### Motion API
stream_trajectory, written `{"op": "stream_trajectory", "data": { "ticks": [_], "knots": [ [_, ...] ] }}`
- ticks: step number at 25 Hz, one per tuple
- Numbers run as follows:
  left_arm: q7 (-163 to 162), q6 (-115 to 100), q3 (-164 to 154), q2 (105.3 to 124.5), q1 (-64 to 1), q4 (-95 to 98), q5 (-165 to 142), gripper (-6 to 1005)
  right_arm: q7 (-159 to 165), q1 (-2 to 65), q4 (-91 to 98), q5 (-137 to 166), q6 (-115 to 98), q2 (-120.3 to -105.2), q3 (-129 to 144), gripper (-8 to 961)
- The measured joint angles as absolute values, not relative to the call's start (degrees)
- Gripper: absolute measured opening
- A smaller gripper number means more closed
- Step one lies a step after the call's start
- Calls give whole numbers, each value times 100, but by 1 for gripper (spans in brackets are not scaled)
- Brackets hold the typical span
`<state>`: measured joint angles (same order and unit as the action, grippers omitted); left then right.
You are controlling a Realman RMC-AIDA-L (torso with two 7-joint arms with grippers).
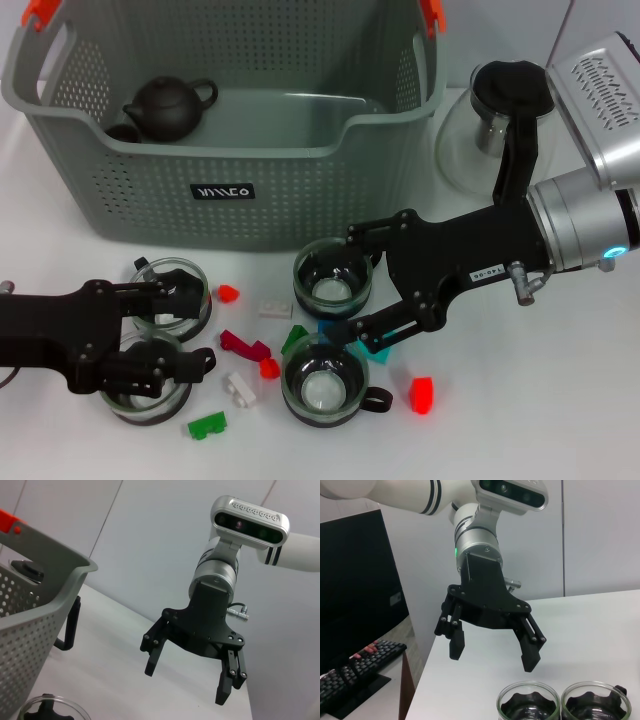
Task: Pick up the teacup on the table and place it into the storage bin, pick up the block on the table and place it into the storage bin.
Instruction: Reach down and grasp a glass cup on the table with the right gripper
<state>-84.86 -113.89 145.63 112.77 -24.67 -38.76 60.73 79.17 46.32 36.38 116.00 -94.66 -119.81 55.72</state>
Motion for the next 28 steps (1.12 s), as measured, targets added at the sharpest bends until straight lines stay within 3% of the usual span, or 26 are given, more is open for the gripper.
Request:
{"op": "stream_trajectory", "data": {
  "ticks": [18, 28],
  "knots": [
    [-8496, -11408, 14564, 11277, -2470, -3848, 6073, 874, 7996, 4632, 3661, 11585, -9465, -11961, 5555, 884],
    [-8514, -11397, 14607, 11279, -2424, -3839, 6074, 875, 9047, 4976, 3869, 12050, -9822, -11453, 5607, 882]
  ]
}}
